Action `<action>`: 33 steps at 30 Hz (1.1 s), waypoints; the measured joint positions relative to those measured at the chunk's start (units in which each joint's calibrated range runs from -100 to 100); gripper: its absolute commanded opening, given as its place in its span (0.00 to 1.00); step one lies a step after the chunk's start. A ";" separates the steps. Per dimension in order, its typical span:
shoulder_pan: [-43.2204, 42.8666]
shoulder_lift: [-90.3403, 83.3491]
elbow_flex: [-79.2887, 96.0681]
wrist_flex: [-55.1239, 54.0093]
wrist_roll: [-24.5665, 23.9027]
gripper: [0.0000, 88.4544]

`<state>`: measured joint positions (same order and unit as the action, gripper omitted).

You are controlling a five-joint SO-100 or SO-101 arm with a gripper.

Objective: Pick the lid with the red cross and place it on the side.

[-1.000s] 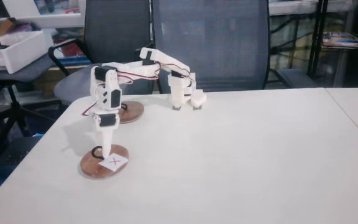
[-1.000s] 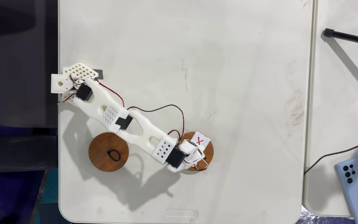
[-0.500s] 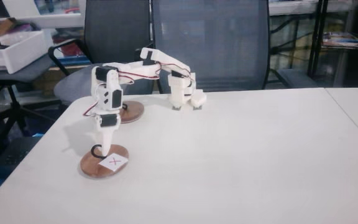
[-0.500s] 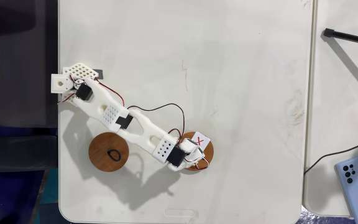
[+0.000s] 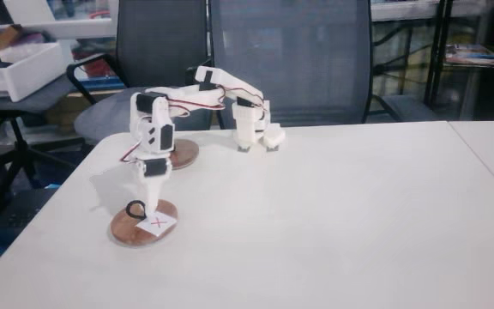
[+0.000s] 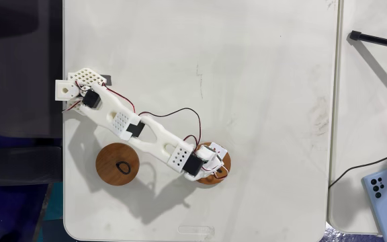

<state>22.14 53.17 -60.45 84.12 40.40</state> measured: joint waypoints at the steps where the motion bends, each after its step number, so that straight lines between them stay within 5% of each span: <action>1: 0.22 0.00 0.00 0.00 0.00 0.12; 33: -0.22 0.00 0.00 -4.53 2.07 0.12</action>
<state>21.91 53.17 -60.45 79.59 42.47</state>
